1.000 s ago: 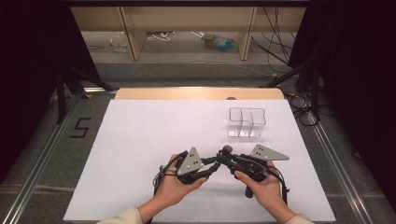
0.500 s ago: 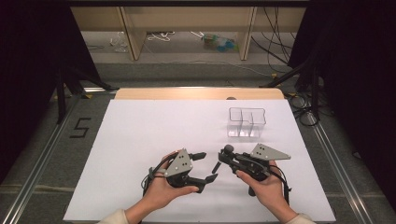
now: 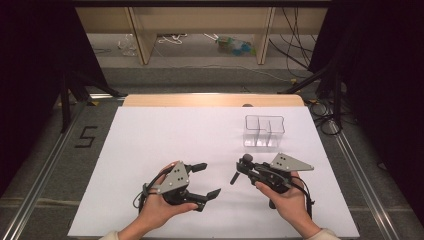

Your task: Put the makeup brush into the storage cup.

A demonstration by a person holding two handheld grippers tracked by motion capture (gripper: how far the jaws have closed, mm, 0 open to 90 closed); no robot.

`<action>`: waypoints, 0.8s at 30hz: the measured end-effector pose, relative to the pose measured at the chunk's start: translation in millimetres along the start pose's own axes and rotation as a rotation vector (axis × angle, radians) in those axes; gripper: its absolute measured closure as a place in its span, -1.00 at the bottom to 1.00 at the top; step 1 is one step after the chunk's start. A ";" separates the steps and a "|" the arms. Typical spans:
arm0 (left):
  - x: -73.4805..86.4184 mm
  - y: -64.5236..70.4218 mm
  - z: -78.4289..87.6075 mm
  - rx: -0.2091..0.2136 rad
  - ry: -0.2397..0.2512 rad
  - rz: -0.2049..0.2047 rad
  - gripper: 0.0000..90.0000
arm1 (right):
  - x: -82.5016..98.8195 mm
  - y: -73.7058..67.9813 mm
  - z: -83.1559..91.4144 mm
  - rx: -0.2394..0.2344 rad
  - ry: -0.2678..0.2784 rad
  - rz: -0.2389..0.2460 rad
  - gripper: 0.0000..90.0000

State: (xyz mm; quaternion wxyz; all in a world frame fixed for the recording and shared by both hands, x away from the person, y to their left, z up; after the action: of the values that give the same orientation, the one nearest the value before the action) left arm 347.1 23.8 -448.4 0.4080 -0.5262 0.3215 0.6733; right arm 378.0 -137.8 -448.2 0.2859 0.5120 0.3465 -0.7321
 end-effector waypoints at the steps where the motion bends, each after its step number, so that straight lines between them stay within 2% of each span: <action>1: -0.3 -1.1 2.7 -0.002 0.006 0.003 -0.63 | -0.2 1.2 0.3 0.005 0.001 0.011 0.74; 6: 0.3 -8.5 15.7 -0.027 0.019 0.009 -0.63 | 1.7 1.2 1.6 0.005 -0.027 0.013 0.74; 9: 2.6 -14.9 26.1 -0.053 0.024 0.019 -0.63 | 1.5 -0.5 1.4 0.000 -0.029 0.007 0.74; 10: 2.6 -14.9 26.1 -0.053 0.024 0.019 -0.63 | 1.2 0.3 0.9 0.006 -0.024 0.019 0.74; 11: 3.9 -15.6 28.2 -0.058 0.024 0.034 -0.63 | 1.2 0.3 0.9 0.006 -0.024 0.019 0.74; 13: 6.0 -19.6 32.6 -0.072 0.024 0.021 -0.63 | 1.7 -1.6 1.2 -0.006 -0.033 0.007 0.74; 15: 7.8 -21.7 36.7 -0.078 0.026 0.036 -0.63 | 1.5 -2.2 0.2 -0.011 -0.025 0.008 0.74; 21: 11.5 -28.5 47.2 -0.096 0.027 0.032 -0.63 | 1.5 -1.4 0.8 -0.004 -0.032 0.015 0.74; 23: 12.2 -29.8 49.8 -0.101 0.030 0.034 -0.64 | 0.0 -2.4 -0.3 -0.012 -0.010 0.013 0.74; 24: 12.3 -30.5 51.7 -0.106 0.033 0.038 -0.64 | -2.1 -0.3 -0.2 -0.005 0.005 0.042 0.74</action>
State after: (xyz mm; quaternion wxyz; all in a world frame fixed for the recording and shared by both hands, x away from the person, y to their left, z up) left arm 349.7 85.1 -448.1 0.3614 -0.5520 0.3022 0.6881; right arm 378.4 -137.3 -446.2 0.3018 0.5202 0.3380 -0.7239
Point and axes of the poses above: each handheld gripper's, and its own axes: z roughly backward along the jaws, x roughly out of its underside, y roughly to its right, the point moved 8 cm from there along -z, roughly forward along the jaws, and after that the axes turned 1 degree about -z, right-handed, at the moved point
